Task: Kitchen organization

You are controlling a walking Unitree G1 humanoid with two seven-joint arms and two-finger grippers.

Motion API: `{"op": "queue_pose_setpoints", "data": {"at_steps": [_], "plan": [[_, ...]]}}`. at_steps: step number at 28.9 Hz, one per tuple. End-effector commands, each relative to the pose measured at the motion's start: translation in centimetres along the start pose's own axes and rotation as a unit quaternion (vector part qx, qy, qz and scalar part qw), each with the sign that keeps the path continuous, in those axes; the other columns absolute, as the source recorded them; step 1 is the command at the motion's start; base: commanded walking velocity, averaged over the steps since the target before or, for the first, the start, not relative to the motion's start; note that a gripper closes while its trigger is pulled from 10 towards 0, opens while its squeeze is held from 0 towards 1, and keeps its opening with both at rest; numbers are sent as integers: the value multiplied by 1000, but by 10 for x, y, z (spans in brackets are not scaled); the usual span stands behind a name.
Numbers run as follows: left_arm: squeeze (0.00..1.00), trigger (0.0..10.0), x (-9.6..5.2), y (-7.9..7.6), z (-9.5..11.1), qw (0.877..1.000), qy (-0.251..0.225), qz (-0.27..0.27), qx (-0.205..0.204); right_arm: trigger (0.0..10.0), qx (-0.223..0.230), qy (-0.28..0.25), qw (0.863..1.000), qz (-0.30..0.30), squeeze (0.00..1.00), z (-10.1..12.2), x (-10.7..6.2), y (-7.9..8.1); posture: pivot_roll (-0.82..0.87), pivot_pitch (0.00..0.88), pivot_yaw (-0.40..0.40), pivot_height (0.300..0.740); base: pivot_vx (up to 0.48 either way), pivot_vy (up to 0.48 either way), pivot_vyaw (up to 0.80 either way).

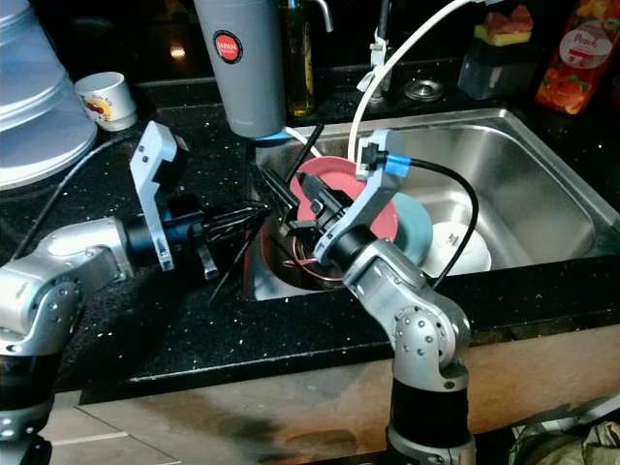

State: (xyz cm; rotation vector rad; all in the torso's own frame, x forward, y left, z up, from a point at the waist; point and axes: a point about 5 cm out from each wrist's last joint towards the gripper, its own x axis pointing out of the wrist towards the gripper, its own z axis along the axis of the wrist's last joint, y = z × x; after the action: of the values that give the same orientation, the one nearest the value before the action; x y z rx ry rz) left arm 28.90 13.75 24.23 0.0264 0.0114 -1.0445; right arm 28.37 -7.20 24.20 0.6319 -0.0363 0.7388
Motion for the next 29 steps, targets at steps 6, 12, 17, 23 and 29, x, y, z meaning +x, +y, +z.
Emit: {"op": "queue_pose_setpoints", "data": {"at_steps": [6,12,17,23,29], "plan": [[0,0,0,-3,0,1000,5,-11,0,0,13,-1,1000,6,0,2,1,0,21,50,32,740,0,0,0],[0,0,-1,-4,-2,1000,13,-12,-1,0,9,-6,1000,0,0,3,1,-1,20,51,33,740,0,0,0],[0,0,-3,-3,-2,1000,14,-11,-1,0,9,-13,1000,-8,0,5,1,-3,18,50,32,740,0,0,0],[0,0,-3,-1,-1,1000,16,-3,5,0,7,-24,999,-20,0,9,1,-5,13,43,35,740,0,0,0],[1000,10000,-1,10,1,999,9,44,20,0,-14,-62,996,-69,0,23,-1,-20,8,33,39,740,0,0,0]]}}
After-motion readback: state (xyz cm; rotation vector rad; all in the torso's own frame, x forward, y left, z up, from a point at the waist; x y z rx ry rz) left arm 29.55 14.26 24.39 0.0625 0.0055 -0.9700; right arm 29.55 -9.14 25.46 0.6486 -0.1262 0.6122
